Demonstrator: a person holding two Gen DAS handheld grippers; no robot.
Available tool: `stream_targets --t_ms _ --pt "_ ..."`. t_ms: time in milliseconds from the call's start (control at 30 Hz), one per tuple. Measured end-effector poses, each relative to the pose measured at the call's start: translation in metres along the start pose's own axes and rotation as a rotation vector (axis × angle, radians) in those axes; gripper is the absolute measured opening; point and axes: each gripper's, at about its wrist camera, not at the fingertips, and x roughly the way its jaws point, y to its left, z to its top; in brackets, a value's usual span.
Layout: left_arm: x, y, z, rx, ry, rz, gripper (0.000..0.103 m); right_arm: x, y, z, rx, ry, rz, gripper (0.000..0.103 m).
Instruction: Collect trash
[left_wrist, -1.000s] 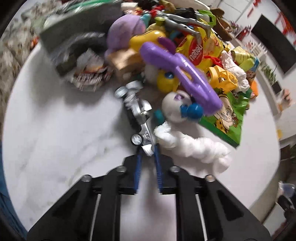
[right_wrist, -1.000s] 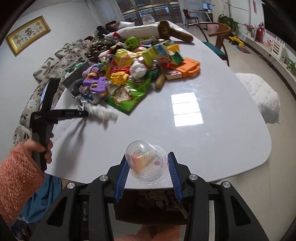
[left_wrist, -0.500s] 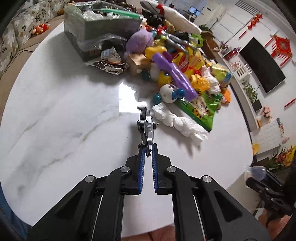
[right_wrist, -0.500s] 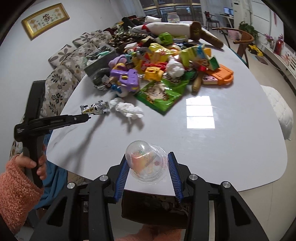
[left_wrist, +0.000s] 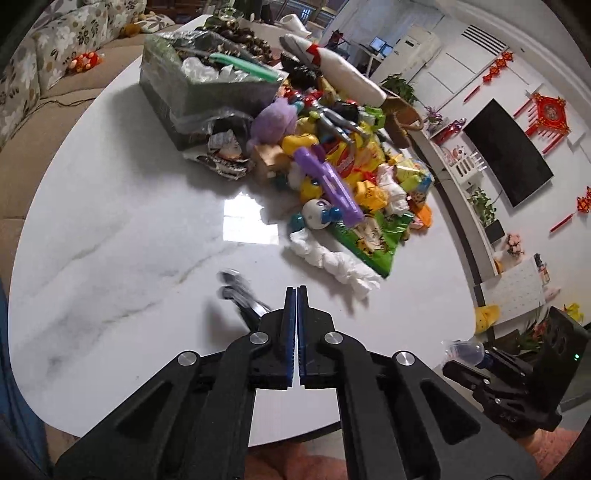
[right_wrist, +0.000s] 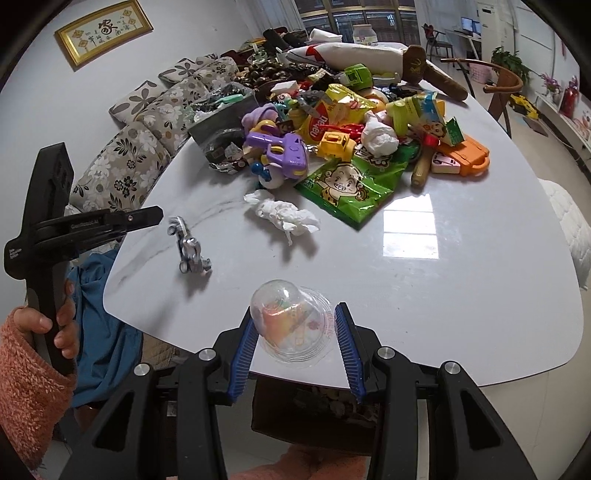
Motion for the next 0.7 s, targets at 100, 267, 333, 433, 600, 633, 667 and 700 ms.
stream_targets --t_ms 100,267,333,433,600,633,667,700 --pt "-0.001 -0.002 -0.002 0.009 0.000 0.004 0.001 -0.001 -0.002 -0.001 0.009 -0.002 0.000 0.043" --pt "0.023 0.002 -0.006 0.018 0.058 0.105 0.007 0.000 -0.002 -0.002 0.006 0.003 0.001 0.043" --pt "0.040 0.009 -0.007 0.000 0.077 0.162 0.040 0.000 -0.001 -0.003 -0.002 0.007 -0.001 0.043" --pt "0.063 0.015 -0.001 -0.062 0.081 0.195 0.050 -0.001 0.000 -0.005 -0.010 0.009 -0.004 0.043" --pt "0.087 0.011 0.012 -0.145 0.085 0.249 0.074 -0.004 -0.005 -0.010 -0.007 0.015 -0.014 0.043" --pt "0.095 0.012 0.014 -0.158 0.103 0.283 0.074 -0.005 -0.006 -0.011 -0.004 0.014 -0.017 0.043" --pt "0.100 0.012 0.014 -0.168 0.121 0.307 0.072 -0.007 -0.009 -0.011 0.000 0.013 -0.021 0.043" --pt "0.102 0.010 0.014 -0.164 0.122 0.337 0.065 -0.008 -0.010 -0.011 0.003 0.012 -0.024 0.043"
